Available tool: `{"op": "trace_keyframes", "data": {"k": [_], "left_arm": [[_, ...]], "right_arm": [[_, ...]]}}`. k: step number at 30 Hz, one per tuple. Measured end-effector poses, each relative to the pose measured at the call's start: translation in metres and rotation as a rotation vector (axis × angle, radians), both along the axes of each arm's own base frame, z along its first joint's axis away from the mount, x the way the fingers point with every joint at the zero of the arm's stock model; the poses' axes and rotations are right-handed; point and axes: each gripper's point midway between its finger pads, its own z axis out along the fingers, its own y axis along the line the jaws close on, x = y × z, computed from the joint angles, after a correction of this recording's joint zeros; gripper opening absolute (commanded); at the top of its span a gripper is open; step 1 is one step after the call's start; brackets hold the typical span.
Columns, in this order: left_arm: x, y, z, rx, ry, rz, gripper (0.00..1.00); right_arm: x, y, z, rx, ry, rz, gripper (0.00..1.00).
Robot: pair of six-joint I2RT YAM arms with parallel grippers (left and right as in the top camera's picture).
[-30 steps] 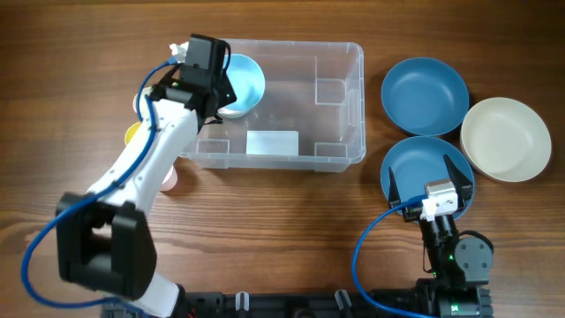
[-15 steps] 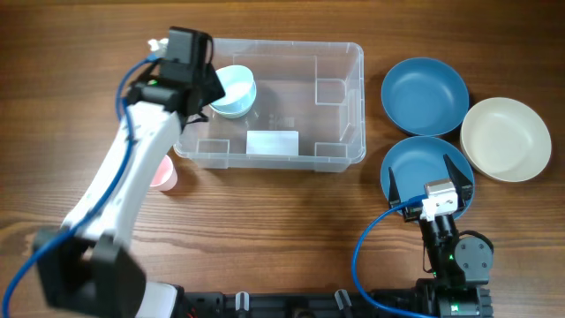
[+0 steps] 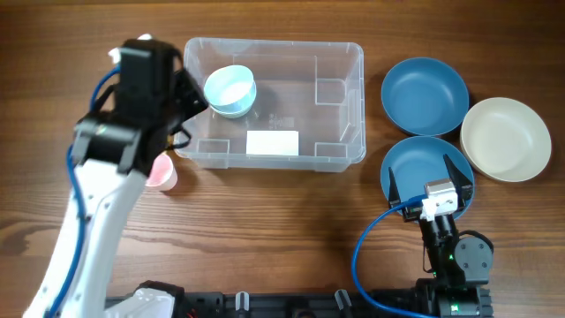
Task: Pack container
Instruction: 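Grasp the light blue bowl and stack it into the bin bowls, then release the blue bowl and grasp the pink cup with the left gripper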
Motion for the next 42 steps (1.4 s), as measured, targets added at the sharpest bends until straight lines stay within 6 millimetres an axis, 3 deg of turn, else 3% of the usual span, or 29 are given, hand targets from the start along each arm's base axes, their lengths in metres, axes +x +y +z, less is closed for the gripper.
{"op": "trace_keyframes", "data": {"k": [4, 5, 12, 16, 20, 33, 42], "left_arm": [[0.027, -0.027, -0.044, 0.018, 0.075, -0.048, 0.04], [0.036, -0.039, -0.070, 0.032, 0.123, -0.070, 0.04], [0.062, -0.063, -0.135, 0.052, 0.202, -0.105, 0.04], [0.073, -0.067, -0.145, 0.048, 0.186, -0.105, 0.04], [0.083, -0.070, -0.140, 0.035, 0.143, -0.105, 0.04], [0.078, -0.069, -0.144, 0.042, 0.167, -0.104, 0.04], [0.065, -0.064, -0.181, 0.078, 0.288, -0.104, 0.04]], "right_arm": [[0.000, 0.000, 0.000, 0.000, 0.000, 0.000, 0.99], [0.000, 0.000, 0.000, 0.000, 0.000, 0.000, 1.00], [0.000, 0.000, 0.000, 0.000, 0.001, 0.000, 1.00], [0.000, 0.000, 0.000, 0.000, 0.001, 0.000, 1.00], [0.000, 0.000, 0.000, 0.000, 0.001, 0.000, 0.99], [0.000, 0.000, 0.000, 0.000, 0.001, 0.000, 1.00], [0.000, 0.000, 0.000, 0.000, 0.001, 0.000, 1.00]]}}
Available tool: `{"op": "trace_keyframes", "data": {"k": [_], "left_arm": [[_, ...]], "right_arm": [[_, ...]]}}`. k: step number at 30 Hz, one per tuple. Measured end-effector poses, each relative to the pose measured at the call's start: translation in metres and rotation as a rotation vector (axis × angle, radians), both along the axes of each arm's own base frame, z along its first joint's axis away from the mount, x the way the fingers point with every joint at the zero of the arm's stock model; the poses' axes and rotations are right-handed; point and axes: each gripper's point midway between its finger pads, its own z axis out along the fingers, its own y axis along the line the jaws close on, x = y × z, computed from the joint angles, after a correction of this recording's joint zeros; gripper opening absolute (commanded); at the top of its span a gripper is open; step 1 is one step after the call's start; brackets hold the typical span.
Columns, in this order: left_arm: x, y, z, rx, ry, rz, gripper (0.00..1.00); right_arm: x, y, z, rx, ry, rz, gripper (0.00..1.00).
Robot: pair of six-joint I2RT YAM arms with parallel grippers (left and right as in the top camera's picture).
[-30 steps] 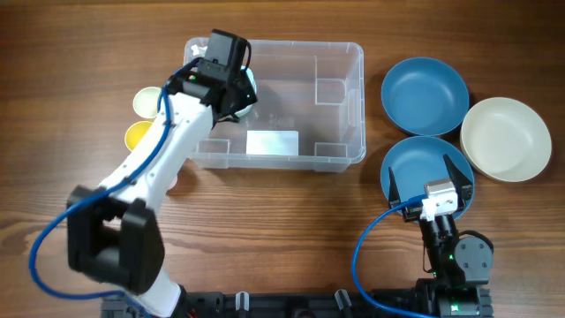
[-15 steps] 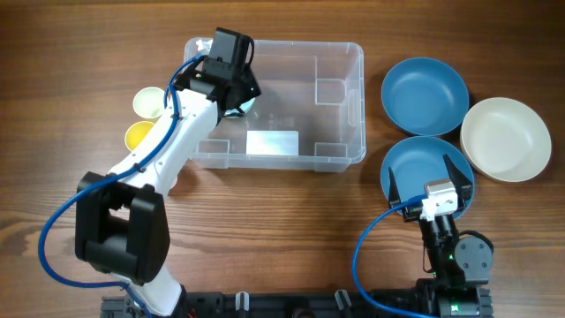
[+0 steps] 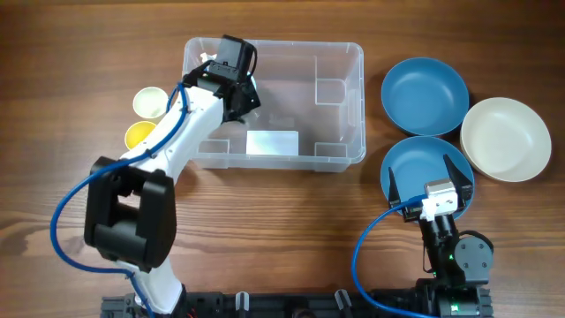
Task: Pack container
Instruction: 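Release the blue bowl and grasp the pink cup with the left gripper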
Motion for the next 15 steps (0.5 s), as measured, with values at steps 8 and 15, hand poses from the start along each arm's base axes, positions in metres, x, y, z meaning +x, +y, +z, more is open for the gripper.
{"op": "trace_keyframes", "data": {"k": [8, 15], "left_arm": [[0.003, 0.000, 0.018, -0.016, -0.044, 0.002, 0.04], [-0.035, 0.048, 0.126, -0.057, -0.162, 0.095, 0.21]], "right_arm": [[0.000, 0.000, 0.000, 0.000, 0.000, 0.000, 1.00], [0.000, 0.000, 0.000, 0.000, 0.000, 0.000, 1.00]]}}
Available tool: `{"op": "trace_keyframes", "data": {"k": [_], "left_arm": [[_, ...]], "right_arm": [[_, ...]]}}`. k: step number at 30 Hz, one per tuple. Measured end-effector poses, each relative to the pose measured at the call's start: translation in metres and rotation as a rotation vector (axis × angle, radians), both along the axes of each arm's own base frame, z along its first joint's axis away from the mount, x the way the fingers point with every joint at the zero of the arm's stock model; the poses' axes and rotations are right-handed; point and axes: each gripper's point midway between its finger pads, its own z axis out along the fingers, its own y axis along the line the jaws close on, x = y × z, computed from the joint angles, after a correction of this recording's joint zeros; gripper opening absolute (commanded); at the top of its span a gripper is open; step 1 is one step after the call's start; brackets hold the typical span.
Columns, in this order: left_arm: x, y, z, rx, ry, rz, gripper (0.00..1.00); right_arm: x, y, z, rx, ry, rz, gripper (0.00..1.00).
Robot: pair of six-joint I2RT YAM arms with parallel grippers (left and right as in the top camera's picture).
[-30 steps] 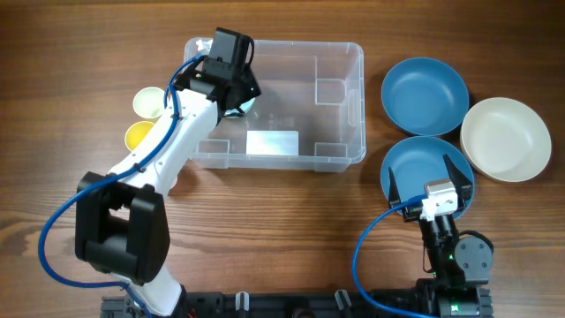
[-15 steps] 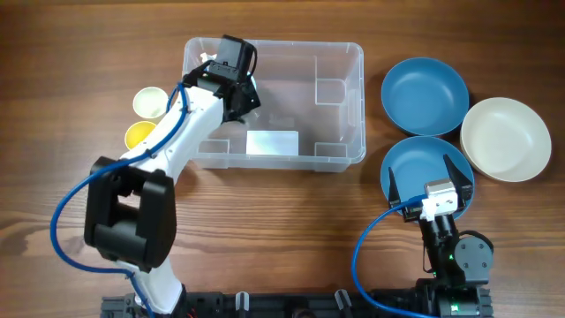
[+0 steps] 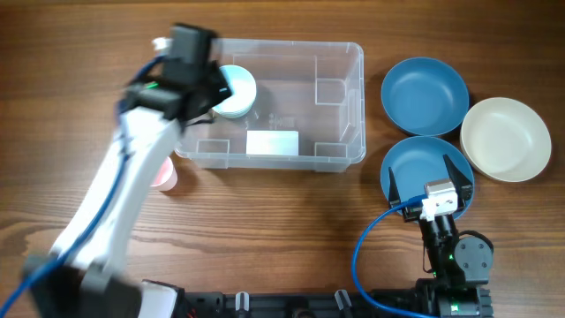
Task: Pack container
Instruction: 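Release the blue bowl and grasp the pink cup with the left gripper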
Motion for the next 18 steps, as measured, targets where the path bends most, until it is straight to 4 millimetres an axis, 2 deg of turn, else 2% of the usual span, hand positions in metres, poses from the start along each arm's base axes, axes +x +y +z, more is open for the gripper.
{"op": "trace_keyframes", "data": {"k": [1, 2, 4, 5, 8, 10, 12, 18], "left_arm": [[-0.017, 0.020, 0.015, -0.004, 0.008, 0.048, 0.27], [-0.029, 0.032, 0.021, -0.001, 0.022, 0.074, 0.33], [-0.061, 0.071, 0.034, 0.000, 0.059, 0.180, 0.37], [-0.083, 0.091, 0.036, 0.006, 0.104, 0.242, 0.38], [-0.125, 0.120, 0.031, 0.018, 0.227, 0.343, 0.38], [-0.137, 0.129, 0.026, 0.018, 0.270, 0.381, 0.39], [-0.141, 0.130, 0.016, 0.017, 0.301, 0.386, 0.41], [-0.148, 0.125, -0.048, -0.001, 0.396, 0.373, 0.45]], "right_arm": [[0.000, 0.000, 0.000, 0.000, 0.001, 0.000, 1.00], [0.000, 0.000, 0.000, 0.000, 0.000, 0.000, 1.00], [0.000, 0.000, 0.000, 0.000, 0.001, 0.000, 1.00], [0.000, 0.000, 0.000, 0.000, 0.001, 0.000, 1.00], [0.000, 0.000, 0.000, 0.000, 0.000, 0.000, 1.00], [0.000, 0.000, 0.000, 0.000, 0.001, 0.000, 1.00], [0.000, 0.000, 0.000, 0.000, 0.000, 0.000, 1.00], [0.000, 0.000, 0.000, 0.000, 0.000, 0.000, 1.00]]}}
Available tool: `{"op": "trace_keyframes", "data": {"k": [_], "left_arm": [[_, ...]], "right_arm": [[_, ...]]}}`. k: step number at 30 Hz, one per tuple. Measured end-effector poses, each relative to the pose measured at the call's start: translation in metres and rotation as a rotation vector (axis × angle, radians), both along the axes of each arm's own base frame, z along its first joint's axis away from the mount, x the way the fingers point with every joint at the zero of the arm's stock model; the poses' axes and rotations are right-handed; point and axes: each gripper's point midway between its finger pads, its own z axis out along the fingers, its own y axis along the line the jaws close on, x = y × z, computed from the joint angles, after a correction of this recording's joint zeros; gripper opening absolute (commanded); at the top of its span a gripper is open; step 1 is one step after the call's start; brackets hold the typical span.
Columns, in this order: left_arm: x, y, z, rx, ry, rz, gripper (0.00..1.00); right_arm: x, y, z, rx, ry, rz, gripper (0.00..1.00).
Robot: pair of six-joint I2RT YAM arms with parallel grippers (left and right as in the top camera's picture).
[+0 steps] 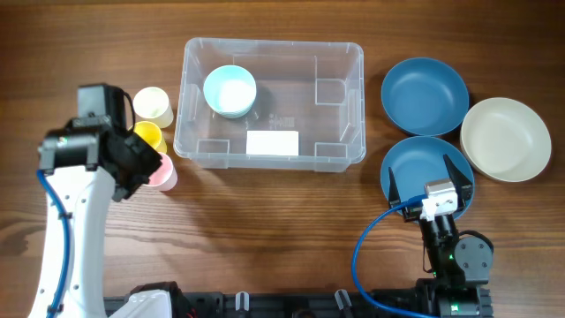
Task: Pack container
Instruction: 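Release the blue bowl and grasp the pink cup with the left gripper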
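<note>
The clear plastic container (335,132) stands at the table's middle back, with a light blue cup (229,91) upright in its back left corner. Left of it stand a cream cup (154,105), a yellow cup (148,135) and a pink cup (166,175). My left gripper (146,166) hangs outside the container over the yellow and pink cups, open and holding nothing. Above the nearer blue bowl (410,157), my right gripper (426,177) rests open and empty.
A second blue bowl (424,84) and a cream bowl (505,139) lie at the right, beside the container. A white label (273,142) shows on the container's front part. Blue cables run down along both arms.
My left gripper was at the light blue cup inside the container's back left corner. It is now outside, to the left over the small cups, and the cup stays in the container. The right arm is unchanged.
My left gripper was at the container's left wall beside the tilted light blue cup. Later the arm reached over that corner, hiding the cup. Then the gripper was again at the cup inside. Now the cup stands upright alone and the gripper is by the other cups.
</note>
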Motion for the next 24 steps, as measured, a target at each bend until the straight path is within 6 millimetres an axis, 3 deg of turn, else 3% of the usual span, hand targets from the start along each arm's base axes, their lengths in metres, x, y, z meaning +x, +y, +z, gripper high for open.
{"op": "trace_keyframes", "data": {"k": [3, 5, 7, 11, 14, 18, 24], "left_arm": [[-0.006, -0.004, -0.028, -0.023, 0.032, -0.004, 0.50], [-0.006, -0.004, -0.036, -0.024, 0.033, -0.004, 0.52], [-0.005, -0.004, -0.046, -0.025, 0.026, -0.004, 0.63], [-0.006, -0.002, -0.059, -0.023, 0.024, 0.011, 0.64], [-0.009, 0.010, -0.066, -0.023, 0.022, 0.063, 0.73], [-0.009, 0.024, -0.077, -0.018, 0.004, 0.116, 0.73], [-0.004, 0.027, -0.089, -0.012, -0.030, 0.120, 0.73]], "right_arm": [[0.000, 0.000, 0.000, 0.000, 0.000, 0.000, 1.00], [0.000, 0.000, 0.000, 0.000, 0.000, 0.000, 1.00], [0.000, 0.000, 0.000, 0.000, 0.000, 0.000, 1.00], [0.000, 0.000, 0.000, 0.000, 0.000, 0.000, 1.00], [0.000, 0.000, 0.000, 0.000, 0.000, 0.000, 1.00], [0.000, 0.000, 0.000, 0.000, 0.000, 0.000, 1.00], [0.000, 0.000, 0.000, 0.000, 0.001, 0.000, 1.00]]}}
